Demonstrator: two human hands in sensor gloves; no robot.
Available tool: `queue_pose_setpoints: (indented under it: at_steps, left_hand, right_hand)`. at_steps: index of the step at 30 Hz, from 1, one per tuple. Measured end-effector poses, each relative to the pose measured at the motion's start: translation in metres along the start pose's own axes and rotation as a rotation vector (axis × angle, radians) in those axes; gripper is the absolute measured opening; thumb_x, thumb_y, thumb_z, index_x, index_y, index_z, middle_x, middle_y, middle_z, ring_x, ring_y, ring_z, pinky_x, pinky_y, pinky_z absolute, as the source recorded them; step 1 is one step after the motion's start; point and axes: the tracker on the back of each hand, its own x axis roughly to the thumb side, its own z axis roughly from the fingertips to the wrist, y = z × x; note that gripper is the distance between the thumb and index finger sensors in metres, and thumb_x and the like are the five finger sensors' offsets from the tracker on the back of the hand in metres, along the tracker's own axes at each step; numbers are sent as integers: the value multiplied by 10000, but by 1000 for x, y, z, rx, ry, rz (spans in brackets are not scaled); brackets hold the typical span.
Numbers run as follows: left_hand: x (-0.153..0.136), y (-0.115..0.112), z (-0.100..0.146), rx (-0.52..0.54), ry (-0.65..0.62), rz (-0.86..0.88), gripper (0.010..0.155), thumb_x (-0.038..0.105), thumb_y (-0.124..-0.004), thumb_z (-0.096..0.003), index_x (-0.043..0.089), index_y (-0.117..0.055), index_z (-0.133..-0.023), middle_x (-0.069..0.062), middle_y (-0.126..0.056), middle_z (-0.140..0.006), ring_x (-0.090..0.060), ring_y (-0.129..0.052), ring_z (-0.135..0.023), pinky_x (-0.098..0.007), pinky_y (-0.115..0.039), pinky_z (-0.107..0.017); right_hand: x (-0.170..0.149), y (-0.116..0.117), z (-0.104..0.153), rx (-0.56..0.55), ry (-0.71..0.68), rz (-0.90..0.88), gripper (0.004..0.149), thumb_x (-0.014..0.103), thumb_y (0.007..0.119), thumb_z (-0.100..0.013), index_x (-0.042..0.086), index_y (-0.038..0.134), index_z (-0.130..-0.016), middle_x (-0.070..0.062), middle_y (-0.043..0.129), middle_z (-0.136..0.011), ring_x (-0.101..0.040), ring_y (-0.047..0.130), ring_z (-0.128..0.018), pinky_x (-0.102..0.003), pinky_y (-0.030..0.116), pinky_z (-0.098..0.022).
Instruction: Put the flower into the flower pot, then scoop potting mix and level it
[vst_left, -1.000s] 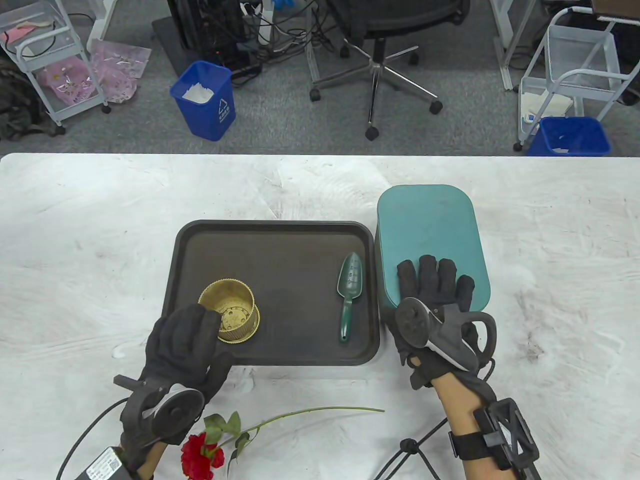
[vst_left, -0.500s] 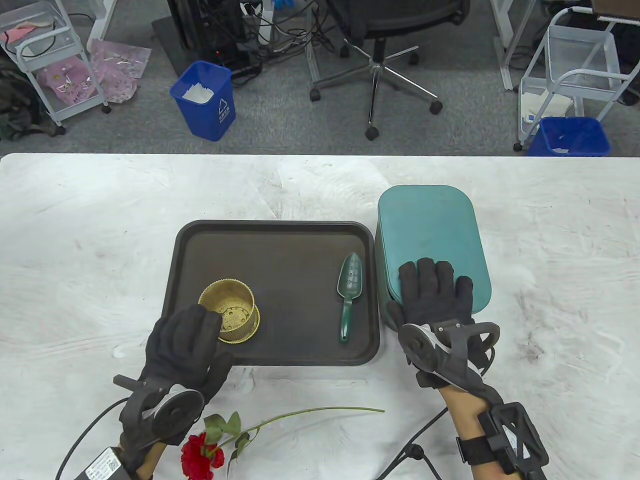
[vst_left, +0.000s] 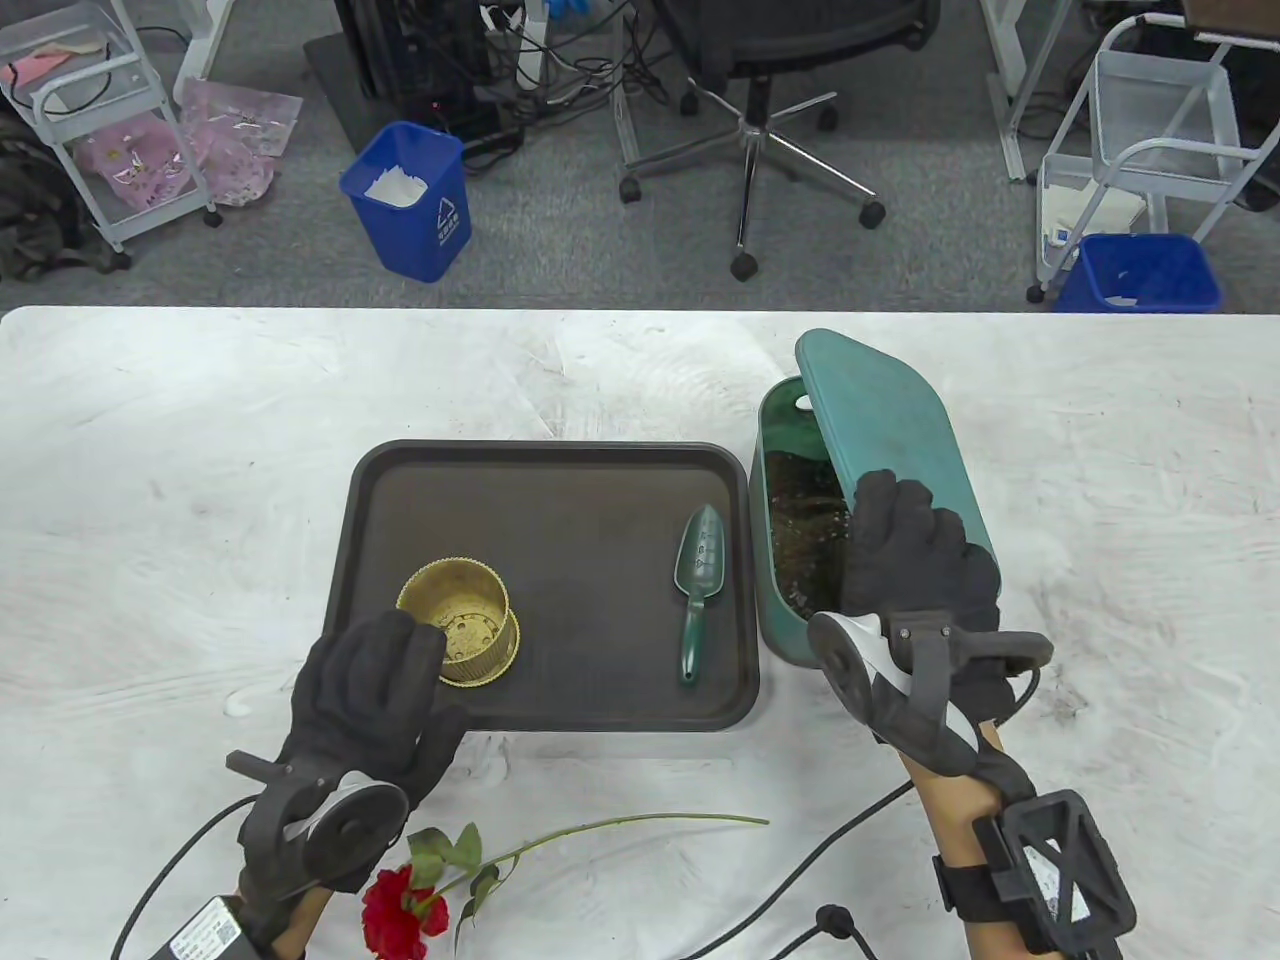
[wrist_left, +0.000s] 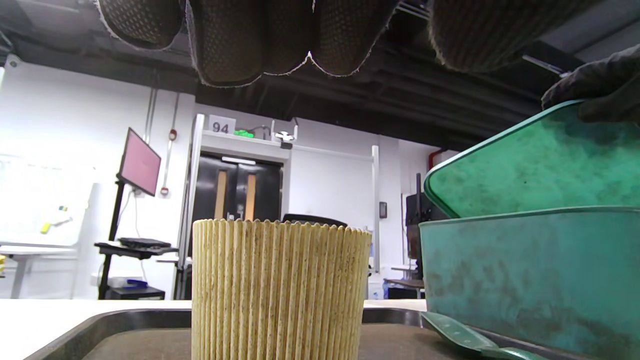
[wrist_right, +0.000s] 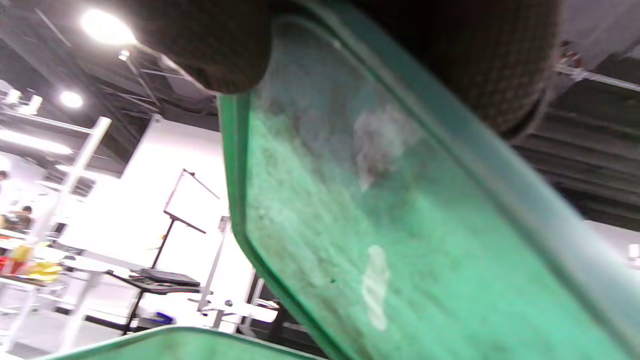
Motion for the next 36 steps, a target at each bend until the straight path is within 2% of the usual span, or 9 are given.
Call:
queue_pose_setpoints:
  at_steps: [5,8,11,16,17,22,26,31,36]
  left_hand:
    - [0,1,1,11,-6,0,697,614,-706,-409,283,-633,-1018,-79,-553,-1096,-358,-728,-987,-592,-599,-750]
    - [0,3,2,21,-10,-1,696,614,-706,-409,282,-639,-1016,-79,-557,-1095,-358,-731,-985,-592,-601,-750]
    - [1,3,2,24,-13,-1,692,613,-706,-410,284,-640,-1015,-78,-558,-1095,-358,-731,-985,-592,-600,-751]
    - [1,4,3,26,-14,-1,692,614,-706,-410,285,-641,-1015,-79,-560,-1095,-357,-734,-984,-592,-600,-751]
    - [1,3,3,25,-15,-1,692,613,-706,-409,284,-642,-1015,-79,-561,-1094,-356,-736,-982,-591,-602,-750]
    - [3,3,3,19,-20,-6,691,614,-706,-409,286,-643,-1014,-80,-564,-1093,-356,-736,-983,-590,-603,-749]
    - [3,0,3,5,-20,-7,690,614,-706,-409,287,-645,-1013,-80,-566,-1093,-355,-739,-981,-592,-602,-750]
    - [2,-7,1,-29,-15,-7,690,614,-707,-408,286,-647,-1012,-79,-568,-1092,-354,-741,-981,-591,-603,-750]
    - [0,-12,0,-50,-2,-3,689,613,-708,-407,286,-651,-1011,-79,-572,-1091,-356,-745,-978,-591,-605,-749]
  right_hand:
    - [-17,-6,-10,-34,139,-37,485,291,788,-431,149,727,-891,-154,911,-801,-402,985,-562,-504,874,-323]
    - [-29,-8,-13,-101,210,-51,474,274,788,-432,135,732,-881,-162,918,-774,-388,999,-527,-484,886,-293]
    - [-47,-7,-15,-123,314,-84,464,263,786,-434,133,733,-876,-162,922,-762,-378,1004,-512,-478,888,-282]
    - [-91,8,-10,-81,563,-220,455,260,776,-436,128,731,-869,-161,922,-747,-365,1013,-483,-463,895,-265]
    - [-106,16,-3,-54,650,-276,455,260,773,-436,125,730,-868,-161,922,-745,-362,1014,-478,-461,897,-260]
    - [-152,52,29,28,901,-432,453,259,771,-434,117,732,-862,-168,924,-730,-356,1021,-452,-448,905,-237]
    - [-181,80,60,75,1106,-575,456,249,768,-434,102,725,-863,-184,915,-727,-366,1016,-441,-451,902,-222]
    - [-193,102,82,124,1159,-595,459,252,758,-435,97,714,-865,-185,908,-730,-366,1017,-435,-446,906,-215]
    - [-196,113,90,169,1170,-580,465,263,739,-442,102,693,-876,-188,889,-751,-371,1014,-431,-444,904,-207]
